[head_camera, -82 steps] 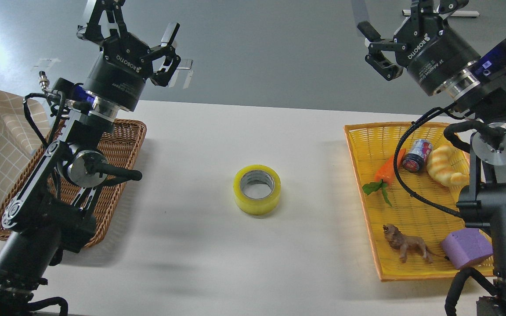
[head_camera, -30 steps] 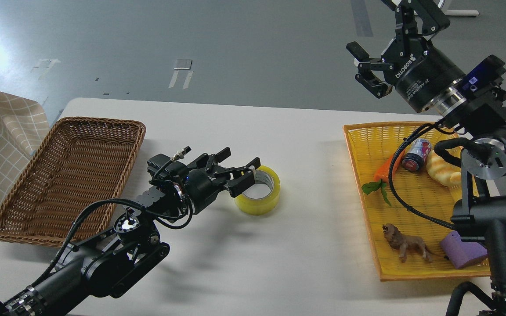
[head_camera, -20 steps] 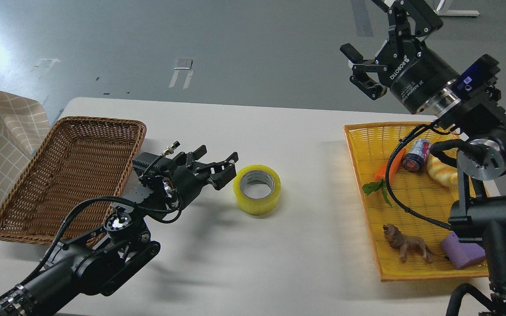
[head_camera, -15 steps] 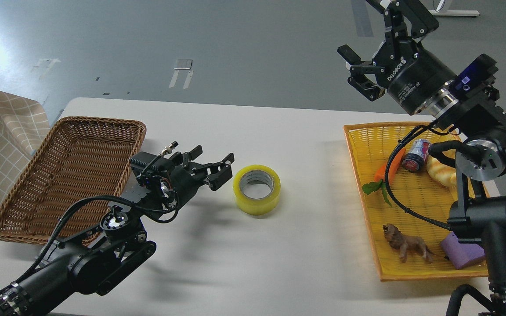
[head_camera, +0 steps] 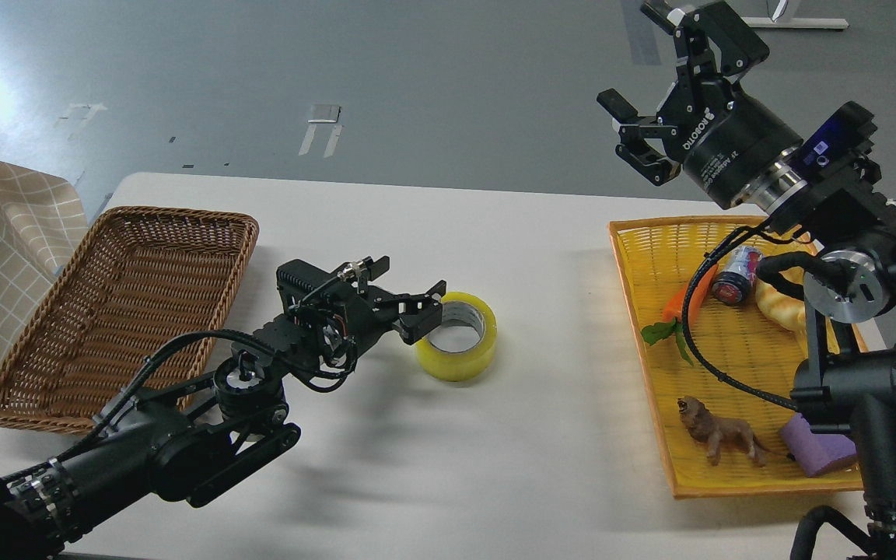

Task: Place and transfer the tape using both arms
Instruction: 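Lower the left gripper toward the tape roll on the table, then grip the tape roll's rim with the left gripper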

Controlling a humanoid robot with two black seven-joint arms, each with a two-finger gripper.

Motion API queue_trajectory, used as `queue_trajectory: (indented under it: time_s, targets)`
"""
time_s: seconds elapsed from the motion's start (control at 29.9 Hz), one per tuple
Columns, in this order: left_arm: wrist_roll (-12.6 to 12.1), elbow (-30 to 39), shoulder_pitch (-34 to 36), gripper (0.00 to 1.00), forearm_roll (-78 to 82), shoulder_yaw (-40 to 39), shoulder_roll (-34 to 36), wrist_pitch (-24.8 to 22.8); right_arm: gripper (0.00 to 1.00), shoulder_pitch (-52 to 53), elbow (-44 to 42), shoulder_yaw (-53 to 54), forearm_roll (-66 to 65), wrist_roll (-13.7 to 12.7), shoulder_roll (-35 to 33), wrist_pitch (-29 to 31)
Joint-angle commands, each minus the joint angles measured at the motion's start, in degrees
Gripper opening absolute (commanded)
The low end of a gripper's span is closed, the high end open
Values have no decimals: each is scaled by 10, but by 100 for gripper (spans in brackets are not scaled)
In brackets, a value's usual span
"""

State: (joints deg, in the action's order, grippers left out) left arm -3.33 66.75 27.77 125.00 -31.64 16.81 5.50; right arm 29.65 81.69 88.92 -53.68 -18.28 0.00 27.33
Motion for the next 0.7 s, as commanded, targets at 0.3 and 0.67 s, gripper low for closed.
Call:
queue_trajectory:
  time_s: [0.3,0.67]
  targets:
    - [-4,-2,-14,98,0,5,-48,-20,100,-21,0,0,-1,0,0,-3]
    - [-3,-30,-10,97,0,5,-54,-29,100,-26,-1,6,0,2,0,-4]
